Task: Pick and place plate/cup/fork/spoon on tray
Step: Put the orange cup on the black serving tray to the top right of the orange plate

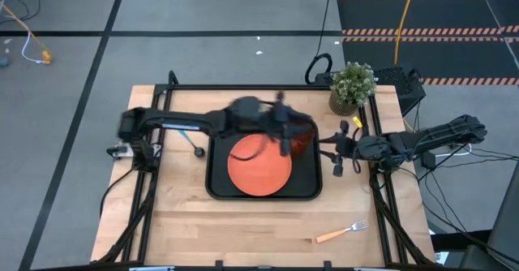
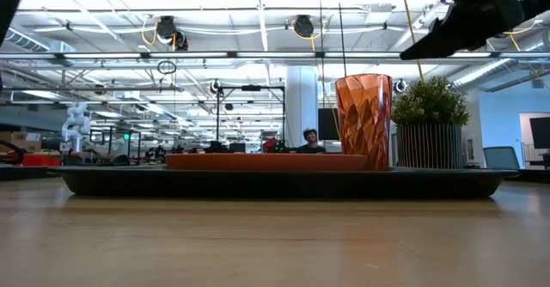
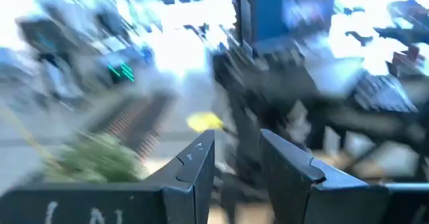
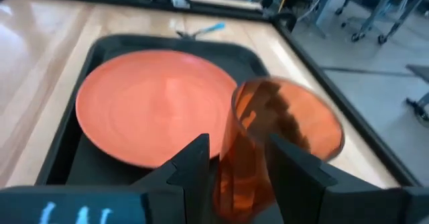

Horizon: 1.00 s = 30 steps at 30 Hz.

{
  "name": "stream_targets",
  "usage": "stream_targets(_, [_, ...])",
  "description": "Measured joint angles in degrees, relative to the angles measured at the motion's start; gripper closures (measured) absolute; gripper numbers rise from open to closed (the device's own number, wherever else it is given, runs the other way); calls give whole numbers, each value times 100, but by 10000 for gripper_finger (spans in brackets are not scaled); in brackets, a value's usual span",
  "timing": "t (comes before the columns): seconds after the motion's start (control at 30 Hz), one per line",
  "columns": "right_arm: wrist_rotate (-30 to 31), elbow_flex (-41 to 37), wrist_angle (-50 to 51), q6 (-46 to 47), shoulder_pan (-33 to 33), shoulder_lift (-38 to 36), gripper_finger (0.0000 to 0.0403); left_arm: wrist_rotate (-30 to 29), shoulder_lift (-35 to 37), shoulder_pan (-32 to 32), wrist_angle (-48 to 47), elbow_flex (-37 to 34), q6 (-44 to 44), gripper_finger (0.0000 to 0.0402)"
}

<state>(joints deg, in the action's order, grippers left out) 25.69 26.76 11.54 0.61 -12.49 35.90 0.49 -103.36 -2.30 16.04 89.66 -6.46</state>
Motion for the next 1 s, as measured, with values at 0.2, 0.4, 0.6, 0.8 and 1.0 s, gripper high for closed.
stream_targets(0.2, [-31, -216, -149, 137, 0, -7, 264, -347, 1663, 184, 951, -1842, -33, 282])
stream_targets(0.4, [-20, -320, -1051, -422, 3, 7, 264, -803, 3224, 377, 1623, -3734, -30, 282])
stream_targets(0.6, [310, 402, -1145, -696, 226, 375, 264, -817, 4503, 371, 1533, -4797, -127, 282])
stream_targets(0.8, [274, 2115, 573, -487, 663, 1815, 264, -820, 5436, 366, 1528, -5279, -431, 282])
stream_targets(1.0, [-754, 4030, 2813, 270, 1115, 3697, 264, -820, 5773, 355, 740, -5423, -408, 282])
